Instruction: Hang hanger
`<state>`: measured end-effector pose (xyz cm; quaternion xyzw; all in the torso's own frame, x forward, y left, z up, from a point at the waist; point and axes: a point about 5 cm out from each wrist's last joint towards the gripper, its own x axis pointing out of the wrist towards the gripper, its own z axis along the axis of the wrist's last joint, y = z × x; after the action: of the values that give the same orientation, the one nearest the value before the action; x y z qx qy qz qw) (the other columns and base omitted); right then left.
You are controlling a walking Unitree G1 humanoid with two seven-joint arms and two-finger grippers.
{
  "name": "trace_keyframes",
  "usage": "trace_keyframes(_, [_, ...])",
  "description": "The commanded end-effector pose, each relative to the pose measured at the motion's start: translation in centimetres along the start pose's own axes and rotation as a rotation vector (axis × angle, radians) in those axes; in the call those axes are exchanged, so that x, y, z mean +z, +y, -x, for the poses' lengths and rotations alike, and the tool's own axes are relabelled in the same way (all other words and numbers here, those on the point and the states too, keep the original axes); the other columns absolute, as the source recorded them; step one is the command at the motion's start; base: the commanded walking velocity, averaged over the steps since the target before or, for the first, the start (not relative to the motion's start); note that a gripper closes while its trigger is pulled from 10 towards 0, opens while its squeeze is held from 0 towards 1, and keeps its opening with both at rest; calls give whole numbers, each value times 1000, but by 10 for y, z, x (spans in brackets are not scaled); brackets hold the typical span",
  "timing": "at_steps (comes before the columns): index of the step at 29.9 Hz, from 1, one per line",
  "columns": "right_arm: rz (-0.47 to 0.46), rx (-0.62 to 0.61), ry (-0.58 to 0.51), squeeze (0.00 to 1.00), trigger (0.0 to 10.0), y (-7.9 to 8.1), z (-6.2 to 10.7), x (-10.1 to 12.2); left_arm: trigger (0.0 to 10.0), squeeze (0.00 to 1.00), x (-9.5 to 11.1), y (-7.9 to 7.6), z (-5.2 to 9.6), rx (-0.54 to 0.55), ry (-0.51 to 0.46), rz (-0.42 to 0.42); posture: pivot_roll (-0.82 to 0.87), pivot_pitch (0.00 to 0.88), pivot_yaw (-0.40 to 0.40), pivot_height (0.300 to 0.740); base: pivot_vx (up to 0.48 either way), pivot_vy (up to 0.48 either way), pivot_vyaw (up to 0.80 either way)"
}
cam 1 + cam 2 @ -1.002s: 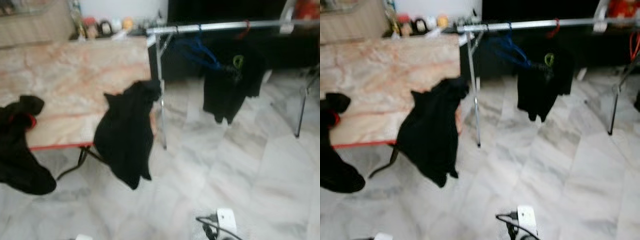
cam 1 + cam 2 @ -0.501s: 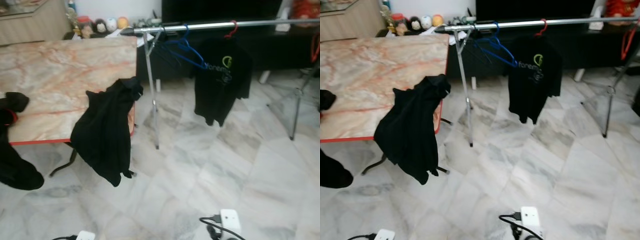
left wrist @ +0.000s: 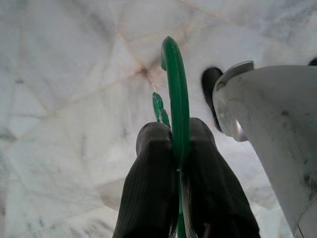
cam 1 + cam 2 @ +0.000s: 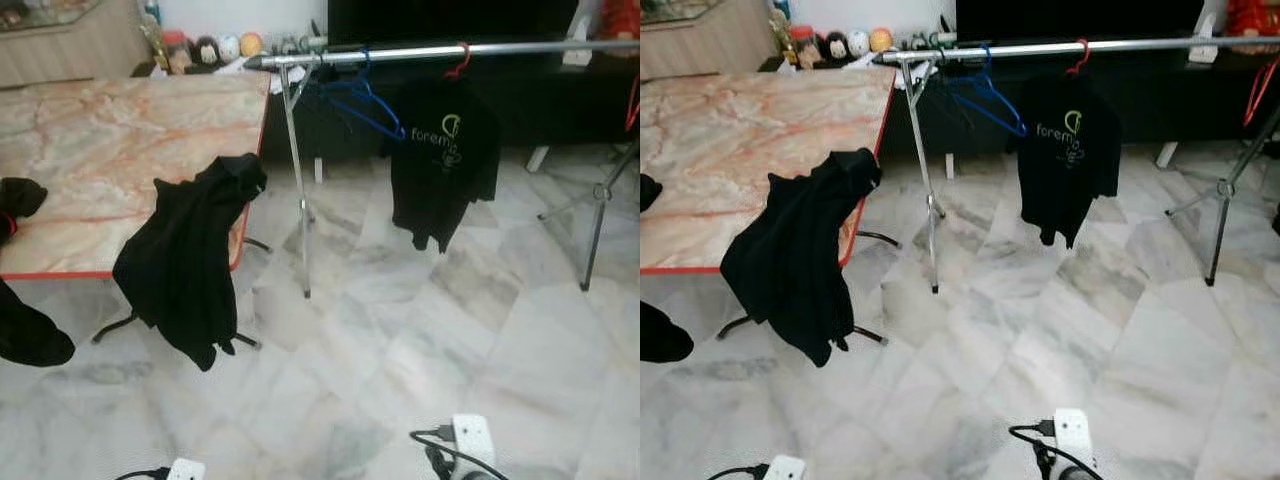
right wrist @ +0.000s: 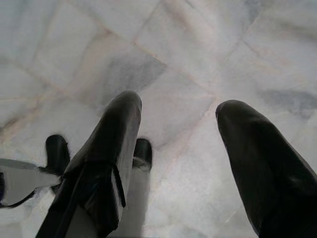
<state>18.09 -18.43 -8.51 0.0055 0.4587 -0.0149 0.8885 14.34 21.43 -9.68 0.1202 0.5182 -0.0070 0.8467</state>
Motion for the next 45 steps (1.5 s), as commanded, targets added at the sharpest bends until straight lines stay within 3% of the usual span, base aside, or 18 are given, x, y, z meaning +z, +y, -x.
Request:
trace_keyframes(1, [7, 2, 16, 0, 10000, 0, 1, -4, 10000, 0, -8, -11, 1, -37, 30, -1, -56, 72, 11, 740, 0, -255, 0])
trace_keyframes(30, [7, 20, 17, 0, 10000, 0, 1, -7, 10000, 0, -11, -11, 1, -43, 34, -13, -70, 35, 19, 740, 0, -255, 0])
trace_keyframes(36, [6, 20, 19, 0, 10000, 1, 1, -8, 10000, 0, -1, 4, 0, -29, 22, -21, -71, 28, 26, 740, 0, -255, 0])
trace_keyframes(45, [1, 16, 17, 0, 10000, 1, 1, -6, 10000, 0, 4, 10, 0, -27, 14, -20, -71, 40, 31, 740, 0, -255, 0])
